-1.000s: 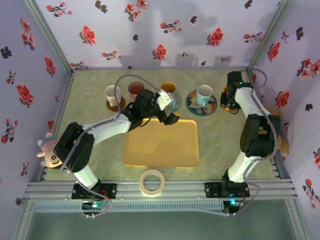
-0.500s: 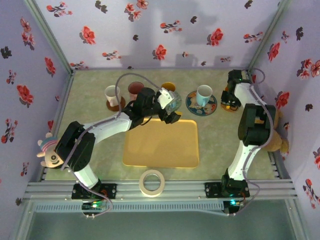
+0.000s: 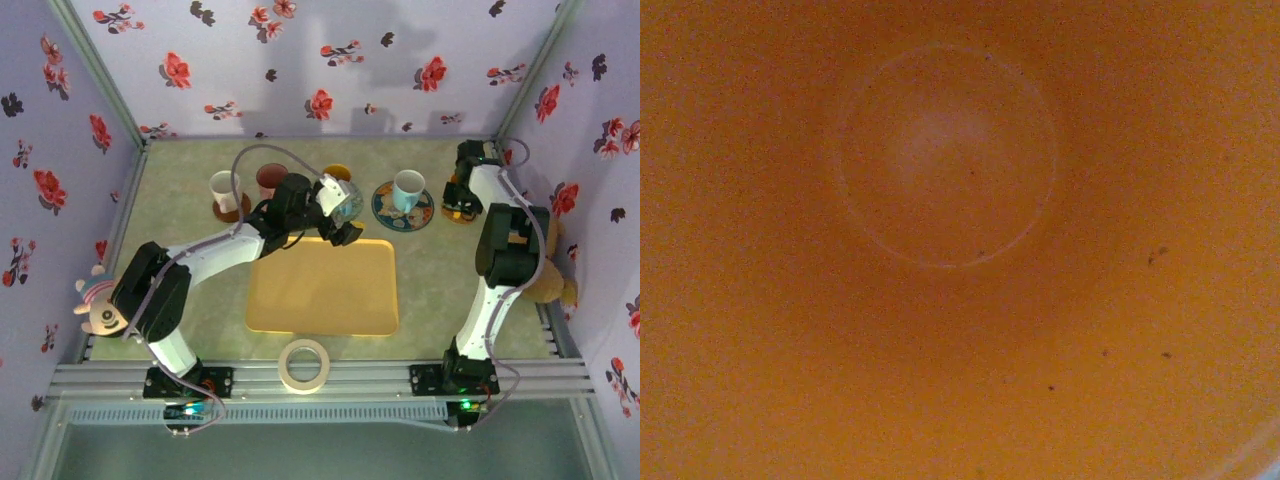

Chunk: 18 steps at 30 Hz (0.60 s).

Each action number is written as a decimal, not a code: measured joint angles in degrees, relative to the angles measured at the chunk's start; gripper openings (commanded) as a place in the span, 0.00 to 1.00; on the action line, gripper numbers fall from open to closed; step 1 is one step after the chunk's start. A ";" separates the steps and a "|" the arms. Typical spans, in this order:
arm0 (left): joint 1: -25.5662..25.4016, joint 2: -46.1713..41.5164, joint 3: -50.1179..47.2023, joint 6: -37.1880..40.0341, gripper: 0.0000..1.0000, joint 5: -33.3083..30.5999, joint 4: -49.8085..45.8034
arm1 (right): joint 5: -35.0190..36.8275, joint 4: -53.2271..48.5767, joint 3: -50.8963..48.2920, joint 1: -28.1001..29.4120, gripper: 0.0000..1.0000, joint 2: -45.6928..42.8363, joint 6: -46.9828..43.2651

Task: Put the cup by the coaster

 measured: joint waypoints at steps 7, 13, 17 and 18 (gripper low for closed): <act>-0.11 1.51 0.85 -0.15 1.00 0.50 -0.02 | -0.22 -0.83 0.00 -0.15 0.00 0.00 0.02; -0.35 1.70 0.85 -0.15 1.00 0.68 -0.02 | -0.22 -1.07 -0.02 -0.37 0.00 0.00 0.00; -0.42 1.70 0.85 -0.15 1.00 0.87 -0.02 | -0.24 -1.07 -0.02 -0.81 0.00 0.00 0.02; -0.44 1.70 0.85 -0.15 1.00 0.92 -0.02 | -0.33 -1.07 -0.02 -0.96 0.00 0.00 0.02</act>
